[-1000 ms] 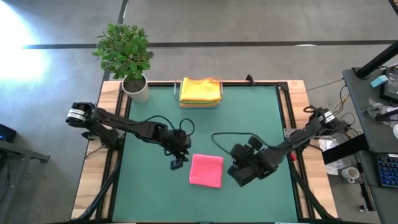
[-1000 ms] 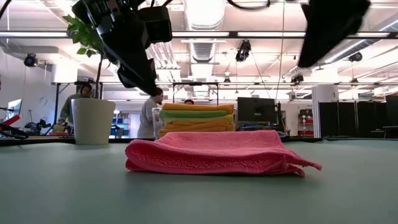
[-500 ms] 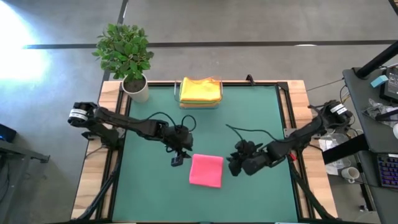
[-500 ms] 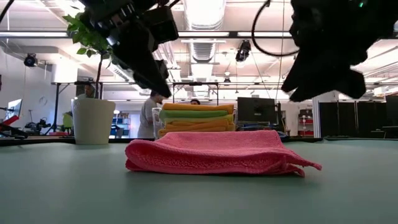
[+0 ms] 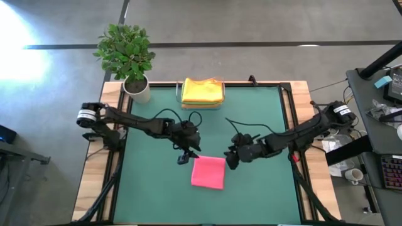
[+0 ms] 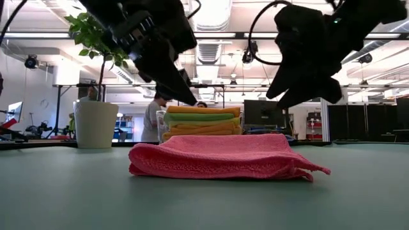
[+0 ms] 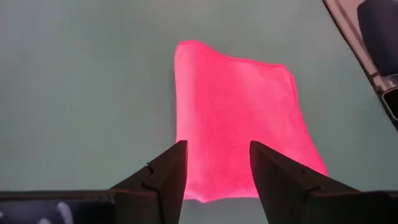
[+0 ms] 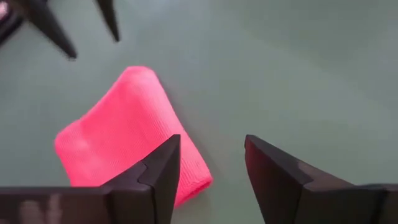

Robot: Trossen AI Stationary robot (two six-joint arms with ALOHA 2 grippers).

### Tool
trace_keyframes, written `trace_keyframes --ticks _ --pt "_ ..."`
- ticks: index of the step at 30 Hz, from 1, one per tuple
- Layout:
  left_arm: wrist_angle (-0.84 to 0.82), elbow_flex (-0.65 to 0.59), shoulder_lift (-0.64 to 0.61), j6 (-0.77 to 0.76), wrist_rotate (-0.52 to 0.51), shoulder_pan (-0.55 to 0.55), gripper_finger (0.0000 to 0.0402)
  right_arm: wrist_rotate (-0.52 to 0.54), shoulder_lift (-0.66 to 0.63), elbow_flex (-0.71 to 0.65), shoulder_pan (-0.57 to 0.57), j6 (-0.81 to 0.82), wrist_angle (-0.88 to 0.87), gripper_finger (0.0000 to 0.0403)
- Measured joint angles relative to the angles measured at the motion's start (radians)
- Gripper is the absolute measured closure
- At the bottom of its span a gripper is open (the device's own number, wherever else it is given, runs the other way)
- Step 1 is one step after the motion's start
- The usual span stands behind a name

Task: Fold microfiber towels
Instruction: Put the folded pink microfiber towel into the transparent bin

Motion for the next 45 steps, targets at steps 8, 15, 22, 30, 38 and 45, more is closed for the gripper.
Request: trace_keyframes --ticks 8,15,22,30,38,45 --pt "0.108 0.004 0.109 -0.096 0.119 0.083 0.0243 -0.206 0.005 -0.003 -0.076 -0.217 0.009 0.0218" --pt "0.133 0.02 0.179 -0.094 0.189 0.094 0.0243 -0.322 0.043 -0.004 -0.111 -0.327 0.074 0.0218" --pt "0.142 0.022 0.213 -0.097 0.197 0.095 0.0243 -0.391 0.141 -0.002 -0.112 -0.385 0.162 0.0218" --pt "0.133 0.018 0.22 -0.124 0.218 0.095 0.0243 -0.472 0.236 0.0 -0.132 -0.407 0.217 0.0218" --pt "0.126 0.017 0.24 -0.118 0.263 0.086 0.0243 -0.504 0.295 0.001 -0.145 -0.368 0.285 0.0218" --pt "0.132 0.024 0.292 -0.124 0.28 0.079 0.0243 -0.519 0.296 0.001 -0.147 -0.358 0.309 0.023"
